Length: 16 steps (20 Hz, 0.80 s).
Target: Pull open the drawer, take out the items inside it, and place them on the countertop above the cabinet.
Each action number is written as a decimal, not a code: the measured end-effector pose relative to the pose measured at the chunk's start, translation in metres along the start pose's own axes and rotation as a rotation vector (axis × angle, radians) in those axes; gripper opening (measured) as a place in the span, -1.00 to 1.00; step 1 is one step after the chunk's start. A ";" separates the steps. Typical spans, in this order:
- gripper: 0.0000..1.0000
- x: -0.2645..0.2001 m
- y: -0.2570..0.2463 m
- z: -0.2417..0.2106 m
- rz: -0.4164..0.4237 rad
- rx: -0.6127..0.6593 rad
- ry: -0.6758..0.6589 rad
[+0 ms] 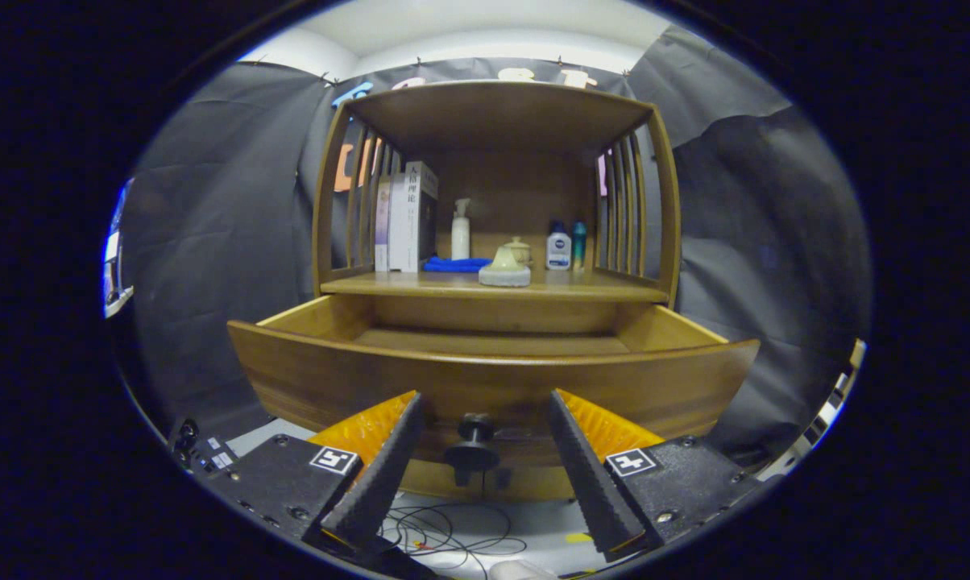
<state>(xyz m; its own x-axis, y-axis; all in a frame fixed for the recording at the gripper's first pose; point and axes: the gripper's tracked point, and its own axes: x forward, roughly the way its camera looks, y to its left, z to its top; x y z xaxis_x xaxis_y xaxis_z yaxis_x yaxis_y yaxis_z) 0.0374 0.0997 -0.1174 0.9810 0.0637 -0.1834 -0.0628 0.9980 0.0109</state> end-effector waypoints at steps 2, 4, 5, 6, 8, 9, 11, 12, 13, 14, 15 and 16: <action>0.94 0.007 0.002 -0.006 -0.007 -0.002 0.013; 0.94 0.013 0.002 -0.007 -0.024 -0.012 0.006; 0.94 0.017 0.001 -0.009 -0.034 -0.019 0.009; 0.94 0.020 -0.001 -0.011 -0.044 -0.022 0.013; 0.95 0.023 -0.002 -0.012 -0.061 -0.010 0.011; 0.94 0.024 -0.002 -0.012 -0.068 -0.011 0.012; 0.94 0.024 -0.002 -0.012 -0.083 -0.017 0.013; 0.94 0.023 -0.002 -0.012 -0.085 -0.014 0.014; 0.93 0.023 -0.001 -0.011 -0.083 -0.009 0.013; 0.94 0.027 -0.001 -0.015 -0.083 -0.005 0.014; 0.94 0.026 -0.001 -0.015 -0.083 -0.002 0.018; 0.94 0.026 -0.001 -0.015 -0.084 0.002 0.020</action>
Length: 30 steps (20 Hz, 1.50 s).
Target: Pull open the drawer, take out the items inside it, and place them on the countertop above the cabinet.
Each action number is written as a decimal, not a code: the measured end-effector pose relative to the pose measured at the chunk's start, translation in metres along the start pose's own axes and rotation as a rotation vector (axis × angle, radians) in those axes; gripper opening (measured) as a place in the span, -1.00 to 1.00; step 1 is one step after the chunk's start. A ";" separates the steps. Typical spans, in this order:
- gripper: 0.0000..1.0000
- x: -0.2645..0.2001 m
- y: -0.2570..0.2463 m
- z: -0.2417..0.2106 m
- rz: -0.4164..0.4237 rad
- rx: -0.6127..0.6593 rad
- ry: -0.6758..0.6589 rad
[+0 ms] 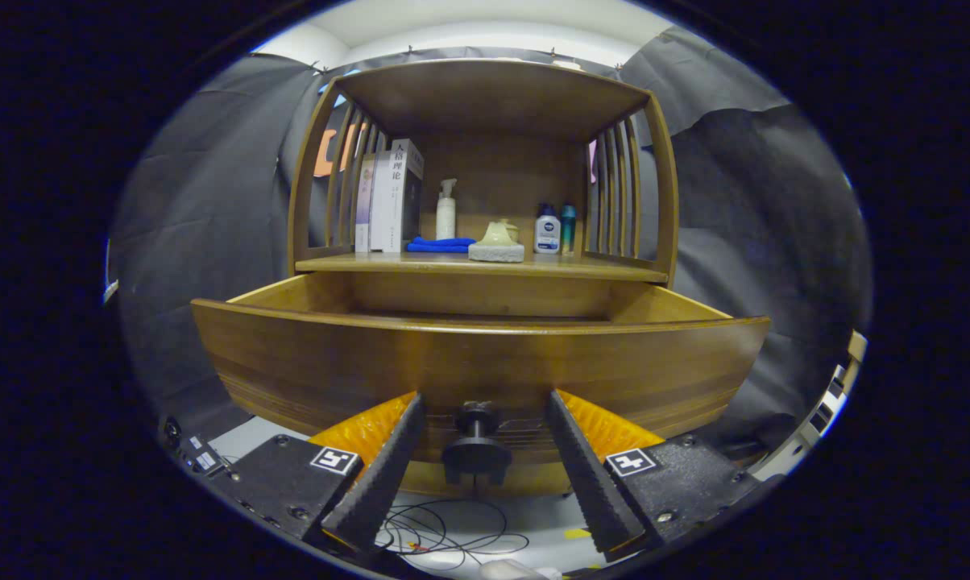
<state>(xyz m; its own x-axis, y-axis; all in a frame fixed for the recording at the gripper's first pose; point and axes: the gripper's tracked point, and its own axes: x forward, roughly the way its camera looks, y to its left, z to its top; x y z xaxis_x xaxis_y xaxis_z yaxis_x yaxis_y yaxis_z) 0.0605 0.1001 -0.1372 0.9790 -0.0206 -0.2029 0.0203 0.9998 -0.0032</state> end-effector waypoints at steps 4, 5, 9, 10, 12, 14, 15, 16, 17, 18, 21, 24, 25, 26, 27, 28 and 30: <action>0.94 0.005 -0.001 0.002 0.006 0.002 0.004; 0.94 0.009 -0.001 0.003 0.011 0.006 0.007; 0.95 0.023 0.000 0.008 0.018 0.025 0.017; 0.95 0.026 0.001 0.010 0.015 0.022 0.011; 0.95 0.033 0.003 0.018 0.011 0.024 -0.007; 0.94 0.043 0.006 0.021 0.007 0.036 -0.003; 0.94 0.049 0.006 0.021 0.005 0.041 0.008; 0.94 0.055 0.007 0.024 0.005 0.042 0.005; 0.94 0.058 0.007 0.025 0.003 0.042 0.001; 0.94 0.063 0.008 0.026 0.004 0.045 -0.002; 0.95 0.076 0.007 0.029 0.004 0.043 -0.007; 0.95 0.093 0.009 0.033 0.003 0.040 -0.013; 0.95 0.098 0.009 0.035 0.003 0.038 -0.015; 0.95 0.104 0.009 0.037 0.003 0.037 -0.020; 0.95 0.109 0.009 0.038 0.003 0.036 -0.019; 0.95 0.114 0.009 0.039 0.004 0.036 -0.021; 0.95 0.123 0.009 0.042 0.004 0.039 -0.016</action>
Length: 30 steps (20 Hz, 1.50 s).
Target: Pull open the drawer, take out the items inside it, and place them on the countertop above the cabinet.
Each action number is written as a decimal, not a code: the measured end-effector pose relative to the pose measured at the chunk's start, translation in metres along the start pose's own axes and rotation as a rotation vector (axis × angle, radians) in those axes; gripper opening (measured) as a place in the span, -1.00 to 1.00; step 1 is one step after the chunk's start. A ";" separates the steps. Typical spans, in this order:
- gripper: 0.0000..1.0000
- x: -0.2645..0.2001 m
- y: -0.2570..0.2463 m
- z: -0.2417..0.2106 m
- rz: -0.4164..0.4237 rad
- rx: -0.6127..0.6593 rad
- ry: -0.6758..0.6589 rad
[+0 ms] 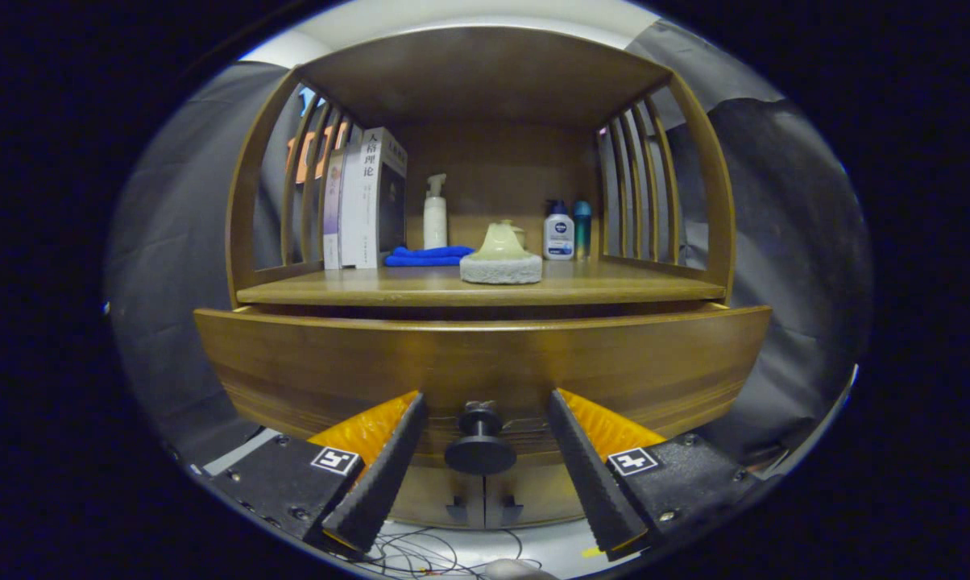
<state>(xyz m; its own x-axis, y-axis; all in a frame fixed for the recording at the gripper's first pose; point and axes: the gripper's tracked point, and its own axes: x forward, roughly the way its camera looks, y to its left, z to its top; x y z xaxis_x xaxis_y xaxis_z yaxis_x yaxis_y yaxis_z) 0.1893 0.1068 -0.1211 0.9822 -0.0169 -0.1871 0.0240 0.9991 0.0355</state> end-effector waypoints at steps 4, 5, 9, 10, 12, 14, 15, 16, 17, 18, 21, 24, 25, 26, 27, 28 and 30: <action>0.95 0.018 0.000 0.004 0.000 -0.011 -0.002; 0.95 0.020 0.000 0.005 0.001 -0.007 0.000; 0.95 0.031 0.001 0.007 0.002 -0.007 -0.010; 0.95 0.034 0.001 0.008 0.003 -0.006 -0.012; 0.95 0.039 0.000 0.009 0.005 -0.005 -0.014; 0.95 0.044 0.001 0.011 0.007 -0.006 -0.016; 0.95 0.043 0.002 0.010 0.011 0.004 -0.013; 0.95 0.045 0.002 0.010 0.016 0.013 -0.015; 0.95 0.046 0.002 0.011 0.019 0.023 -0.014; 0.95 0.047 0.003 0.010 0.020 0.027 -0.009; 0.95 0.046 0.002 0.009 0.016 0.010 -0.004; 0.95 0.045 0.002 0.010 0.019 0.017 0.020; 0.95 0.045 0.002 0.010 0.023 0.026 0.030; 0.95 0.043 0.001 0.010 0.027 0.029 0.040; 0.95 0.039 -0.002 0.010 0.032 0.031 0.045; 0.95 0.032 -0.007 0.013 0.032 0.032 0.036; 0.95 0.013 -0.019 0.019 0.030 0.012 0.014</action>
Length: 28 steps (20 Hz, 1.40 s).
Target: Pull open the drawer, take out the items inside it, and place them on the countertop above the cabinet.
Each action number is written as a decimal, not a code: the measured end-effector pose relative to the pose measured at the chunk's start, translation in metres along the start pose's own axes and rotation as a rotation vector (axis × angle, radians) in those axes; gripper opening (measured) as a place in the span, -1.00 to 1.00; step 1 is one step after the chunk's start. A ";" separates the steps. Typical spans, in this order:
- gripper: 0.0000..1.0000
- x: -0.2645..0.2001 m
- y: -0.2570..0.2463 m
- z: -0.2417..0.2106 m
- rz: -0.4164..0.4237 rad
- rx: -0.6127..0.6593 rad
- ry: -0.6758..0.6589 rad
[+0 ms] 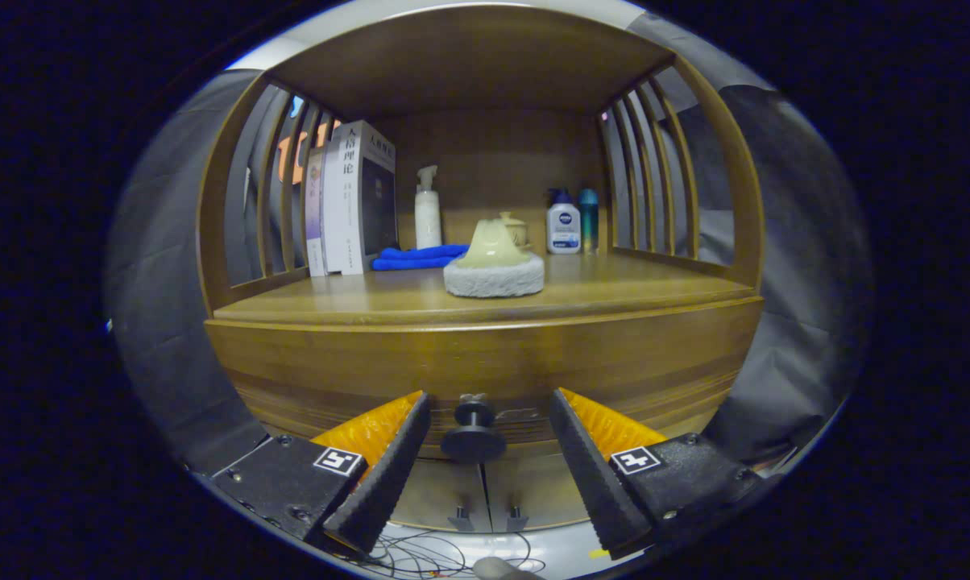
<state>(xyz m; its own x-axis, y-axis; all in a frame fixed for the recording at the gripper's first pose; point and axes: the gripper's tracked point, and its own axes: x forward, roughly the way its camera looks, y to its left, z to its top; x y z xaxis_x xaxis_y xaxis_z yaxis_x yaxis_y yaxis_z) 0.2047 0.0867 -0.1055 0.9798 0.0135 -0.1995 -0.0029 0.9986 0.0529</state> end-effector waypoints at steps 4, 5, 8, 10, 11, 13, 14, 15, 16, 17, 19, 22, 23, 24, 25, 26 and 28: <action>0.95 -0.065 -0.038 0.012 -0.008 -0.029 -0.058; 0.95 -0.082 -0.048 0.016 -0.015 -0.030 -0.077; 0.95 -0.135 -0.070 0.027 -0.030 -0.014 -0.137; 0.94 -0.165 -0.077 0.032 -0.027 -0.008 -0.168; 0.94 -0.180 -0.079 0.035 -0.021 -0.007 -0.183; 0.94 -0.200 -0.079 0.043 -0.010 -0.010 -0.205; 0.94 -0.210 -0.078 0.047 -0.004 -0.013 -0.212; 0.94 -0.218 -0.076 0.050 0.003 -0.014 -0.222; 0.94 -0.225 -0.074 0.053 0.010 -0.014 -0.232; 0.94 -0.228 -0.072 0.053 0.017 -0.017 -0.237; 0.94 -0.234 -0.068 0.050 0.028 -0.025 -0.228; 0.94 -0.232 -0.069 0.047 0.022 -0.030 -0.217; 0.94 -0.231 -0.069 0.046 0.023 -0.022 -0.213; 0.94 -0.231 -0.069 0.046 0.027 -0.007 -0.210; 0.94 -0.230 -0.070 0.045 0.025 0.004 -0.206; 0.95 -0.230 -0.072 0.046 0.024 0.010 -0.206; 0.95 -0.230 -0.075 0.048 0.017 0.010 -0.207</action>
<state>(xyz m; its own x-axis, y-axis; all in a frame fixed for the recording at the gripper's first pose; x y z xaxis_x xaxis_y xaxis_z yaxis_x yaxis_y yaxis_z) -0.0107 0.0061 -0.0169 0.9998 0.0180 0.0068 -0.0184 0.9978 0.0644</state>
